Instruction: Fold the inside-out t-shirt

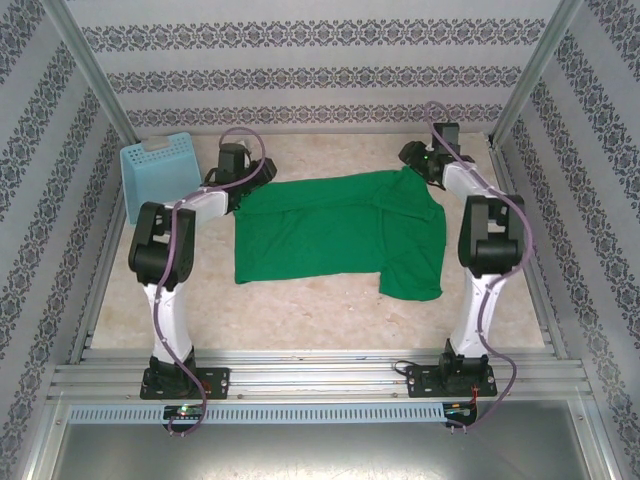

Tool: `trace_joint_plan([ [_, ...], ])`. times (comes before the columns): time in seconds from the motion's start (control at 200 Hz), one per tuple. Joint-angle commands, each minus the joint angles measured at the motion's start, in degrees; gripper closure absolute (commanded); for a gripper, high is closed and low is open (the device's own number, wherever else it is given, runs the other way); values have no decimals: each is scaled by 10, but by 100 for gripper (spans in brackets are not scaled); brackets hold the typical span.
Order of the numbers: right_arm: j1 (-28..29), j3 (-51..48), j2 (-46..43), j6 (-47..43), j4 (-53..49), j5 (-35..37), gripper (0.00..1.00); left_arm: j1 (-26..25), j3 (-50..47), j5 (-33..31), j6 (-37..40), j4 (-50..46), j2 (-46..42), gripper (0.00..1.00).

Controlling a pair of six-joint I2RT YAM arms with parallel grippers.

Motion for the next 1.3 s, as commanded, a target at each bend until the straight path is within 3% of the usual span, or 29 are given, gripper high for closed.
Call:
trace_joint_plan([
  [0.0, 6, 77, 60, 22, -65, -36, 46, 1, 16, -6, -11, -34, 26, 55],
  [0.2, -13, 142, 113, 55, -155, 36, 48, 18, -21, -59, -26, -49, 36, 54],
  [0.375, -32, 140, 118, 82, -182, 76, 50, 29, -72, -87, -51, -33, 23, 54],
  [0.629, -38, 152, 103, 60, -165, 52, 55, 24, -48, -66, -40, -70, -16, 50],
  [0.784, -38, 87, 9, 19, -139, 29, 49, 4, -10, -71, -11, -170, -87, 38],
  [0.904, -28, -15, -101, -16, -130, 27, 39, -19, -13, -120, 7, -268, -156, 31],
  [1.129, 2, -234, -299, -59, -164, 57, 35, -66, -149, -189, -10, -359, -314, 30],
  [1.294, 13, -364, -427, -72, -197, 60, 34, -99, -247, -205, -24, -409, -419, 31],
])
